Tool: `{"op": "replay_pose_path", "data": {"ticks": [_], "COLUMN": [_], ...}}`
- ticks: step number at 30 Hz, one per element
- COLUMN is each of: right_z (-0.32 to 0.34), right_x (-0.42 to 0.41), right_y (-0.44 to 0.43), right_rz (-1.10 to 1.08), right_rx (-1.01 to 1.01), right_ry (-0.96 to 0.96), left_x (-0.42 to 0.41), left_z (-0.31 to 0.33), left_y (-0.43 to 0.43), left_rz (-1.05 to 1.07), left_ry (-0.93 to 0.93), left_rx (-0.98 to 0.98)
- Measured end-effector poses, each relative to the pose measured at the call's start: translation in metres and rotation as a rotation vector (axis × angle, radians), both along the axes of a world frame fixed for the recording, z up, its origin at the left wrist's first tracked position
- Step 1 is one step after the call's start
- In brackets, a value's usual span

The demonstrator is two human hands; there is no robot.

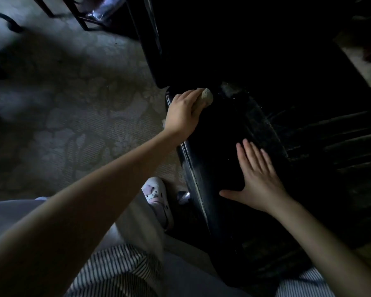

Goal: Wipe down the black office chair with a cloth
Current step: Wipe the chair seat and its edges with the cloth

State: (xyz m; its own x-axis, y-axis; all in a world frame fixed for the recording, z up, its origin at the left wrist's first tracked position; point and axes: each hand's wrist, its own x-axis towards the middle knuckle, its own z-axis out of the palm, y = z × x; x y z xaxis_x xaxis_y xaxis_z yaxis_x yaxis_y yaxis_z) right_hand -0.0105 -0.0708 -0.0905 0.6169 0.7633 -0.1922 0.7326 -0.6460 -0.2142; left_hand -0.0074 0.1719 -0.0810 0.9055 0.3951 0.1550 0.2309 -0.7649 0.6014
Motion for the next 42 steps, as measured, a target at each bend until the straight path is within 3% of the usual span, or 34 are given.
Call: {"op": "replay_pose_path", "data": {"ticks": [4,14,22,26,29,33,35,38,42], "right_z": [-0.008,-0.012,-0.010,-0.010,-0.007,-0.005,-0.007,-0.009,-0.012], "right_x": [-0.005,-0.006,-0.006,-0.010,-0.024,-0.041,-0.045,-0.048,-0.048], "right_y": [0.001,0.001,0.000,-0.003,-0.006,-0.004,0.001,0.006,0.008], "right_rz": [-0.034,-0.065,-0.061,-0.027,-0.087,-0.049,-0.043,-0.050,-0.052], "right_rx": [-0.041,0.060,0.104,0.085,0.123,0.099,0.057,-0.023,-0.024], "right_ry": [0.013,0.042,0.065,0.024,0.006,-0.007,-0.012,-0.047,-0.064], "left_x": [0.006,-0.036,-0.084,-0.107,-0.119,-0.122,-0.118,-0.111,-0.094], "left_z": [-0.018,-0.016,-0.015,-0.007,0.000,0.005,-0.004,-0.026,-0.041], "left_y": [-0.014,-0.052,-0.097,-0.104,-0.096,-0.065,-0.039,-0.021,-0.036], "left_rz": [0.031,-0.230,-0.386,-0.478,-0.300,0.330,0.546,0.633,0.579], "left_ry": [0.080,-0.033,0.017,-0.002,-0.071,-0.147,-0.076,0.009,-0.055], "left_rx": [0.212,0.355,0.300,0.087,-0.153,-0.450,-0.539,-0.662,-0.731]}}
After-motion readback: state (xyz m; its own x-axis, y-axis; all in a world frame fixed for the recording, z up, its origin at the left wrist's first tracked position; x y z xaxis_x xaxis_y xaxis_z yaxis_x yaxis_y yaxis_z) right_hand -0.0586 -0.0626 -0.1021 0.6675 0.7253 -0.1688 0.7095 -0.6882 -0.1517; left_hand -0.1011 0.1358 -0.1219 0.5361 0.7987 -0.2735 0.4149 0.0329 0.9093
